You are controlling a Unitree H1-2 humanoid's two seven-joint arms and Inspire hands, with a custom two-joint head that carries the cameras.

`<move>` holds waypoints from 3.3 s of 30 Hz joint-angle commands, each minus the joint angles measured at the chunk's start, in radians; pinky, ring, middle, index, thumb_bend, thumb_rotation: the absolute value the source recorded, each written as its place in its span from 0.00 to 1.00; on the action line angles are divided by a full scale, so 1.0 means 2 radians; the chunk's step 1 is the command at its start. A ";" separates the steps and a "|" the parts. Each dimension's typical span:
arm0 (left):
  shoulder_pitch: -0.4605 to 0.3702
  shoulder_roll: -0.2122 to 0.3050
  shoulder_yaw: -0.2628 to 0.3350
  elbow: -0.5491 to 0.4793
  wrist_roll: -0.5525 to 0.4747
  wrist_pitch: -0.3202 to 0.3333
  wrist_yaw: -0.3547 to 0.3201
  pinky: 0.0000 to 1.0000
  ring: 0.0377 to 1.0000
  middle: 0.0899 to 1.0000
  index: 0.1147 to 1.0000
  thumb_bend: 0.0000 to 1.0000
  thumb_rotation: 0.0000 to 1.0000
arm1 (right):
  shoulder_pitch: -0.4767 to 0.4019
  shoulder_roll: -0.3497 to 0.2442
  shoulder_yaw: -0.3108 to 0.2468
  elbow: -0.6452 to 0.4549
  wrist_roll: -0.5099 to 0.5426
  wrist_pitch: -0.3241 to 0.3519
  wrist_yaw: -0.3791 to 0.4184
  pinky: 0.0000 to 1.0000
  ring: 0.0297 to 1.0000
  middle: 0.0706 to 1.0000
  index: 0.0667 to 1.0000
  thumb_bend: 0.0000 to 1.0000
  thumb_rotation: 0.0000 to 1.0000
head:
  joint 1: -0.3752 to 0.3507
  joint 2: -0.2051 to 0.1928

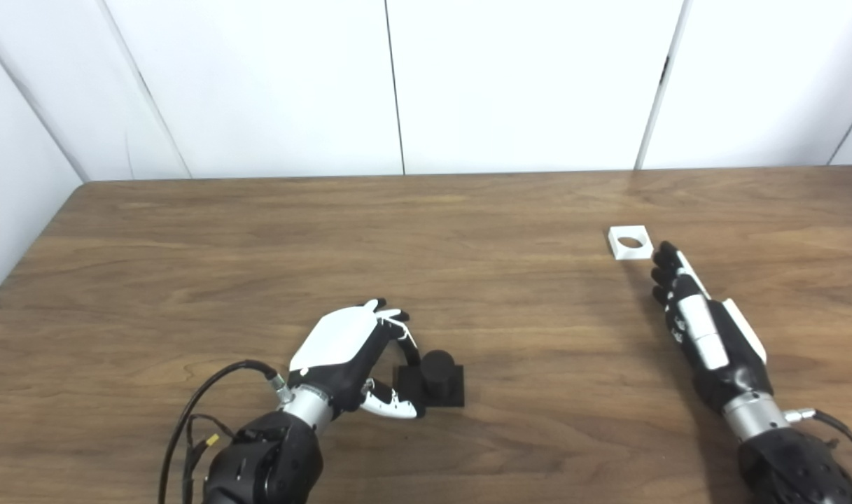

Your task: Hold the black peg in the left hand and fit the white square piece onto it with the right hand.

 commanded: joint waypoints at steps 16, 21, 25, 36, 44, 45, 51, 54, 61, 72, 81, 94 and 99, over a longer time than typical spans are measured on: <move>0.000 -0.001 0.008 -0.004 0.005 0.003 0.019 1.00 1.00 0.89 0.42 0.52 0.05 | -0.045 -0.039 0.041 -0.028 -0.163 0.009 -0.019 0.91 0.95 0.97 0.97 0.62 0.65 | -0.027 -0.009; 0.003 0.005 0.009 -0.005 0.000 -0.001 0.022 1.00 1.00 0.89 0.42 0.52 0.05 | -0.059 -0.051 0.051 -0.035 -0.212 0.022 -0.021 0.93 0.98 0.98 0.96 0.70 0.69 | -0.030 -0.012; 0.001 0.005 0.009 -0.006 0.007 0.002 0.014 1.00 1.00 0.90 0.42 0.52 0.06 | -0.075 -0.064 0.053 -0.036 -0.221 0.023 -0.011 0.97 1.00 0.98 0.96 0.69 0.64 | -0.030 -0.012; 0.002 0.008 0.011 -0.006 0.006 0.000 0.016 1.00 1.00 0.90 0.42 0.52 0.05 | -0.108 -0.089 0.058 -0.031 -0.244 0.034 0.011 0.97 1.00 0.98 0.96 0.71 0.60 | -0.040 -0.015; 0.003 0.009 0.013 -0.007 0.006 0.003 0.014 1.00 1.00 0.90 0.42 0.52 0.05 | -0.140 -0.102 0.067 -0.019 -0.268 0.041 0.029 0.97 1.00 0.98 0.95 0.73 0.54 | -0.040 -0.015; 0.003 0.009 0.013 -0.007 0.006 0.003 0.014 1.00 1.00 0.90 0.42 0.52 0.05 | -0.142 -0.103 0.067 -0.017 -0.270 0.041 0.030 0.97 1.00 0.98 0.95 0.73 0.53 | -0.042 -0.016; 0.003 0.010 0.013 -0.007 0.005 0.002 0.014 1.00 1.00 0.90 0.42 0.52 0.05 | -0.169 -0.116 0.083 -0.002 -0.293 0.043 0.043 1.00 1.00 0.98 0.92 0.74 0.50 | -0.046 -0.017; 0.004 0.008 0.014 -0.007 0.003 0.003 0.014 1.00 1.00 0.90 0.42 0.52 0.05 | -0.181 -0.118 0.087 0.009 -0.298 0.042 0.043 1.00 1.00 0.97 0.89 0.76 0.45 | -0.045 -0.017; 0.005 0.010 0.012 -0.008 0.007 0.001 0.015 1.00 1.00 0.90 0.42 0.52 0.05 | -0.200 -0.118 0.095 0.030 -0.309 0.034 0.036 0.98 1.00 0.96 0.87 0.80 0.35 | -0.047 -0.016; 0.006 0.011 0.014 -0.008 0.007 0.002 0.014 1.00 1.00 0.90 0.42 0.52 0.06 | -0.233 -0.129 0.117 0.067 -0.327 0.021 0.045 1.00 1.00 0.97 0.87 0.79 0.34 | -0.050 -0.017; 0.004 0.009 0.015 -0.007 0.007 0.003 0.013 1.00 1.00 0.90 0.42 0.52 0.06 | -0.264 -0.135 0.130 0.103 -0.336 0.008 0.041 1.00 1.00 0.96 0.86 0.79 0.32 | -0.052 -0.018; 0.007 0.012 0.014 -0.009 0.005 -0.001 0.015 1.00 1.00 0.90 0.42 0.52 0.06 | -0.300 -0.135 0.149 0.164 -0.356 -0.003 0.035 1.00 1.00 0.96 0.84 0.79 0.33 | -0.056 -0.021; 0.006 0.009 0.014 -0.011 0.005 0.002 0.011 1.00 1.00 0.90 0.42 0.52 0.05 | -0.308 -0.135 0.155 0.178 -0.362 -0.009 0.034 1.00 1.00 0.95 0.84 0.79 0.32 | -0.056 -0.020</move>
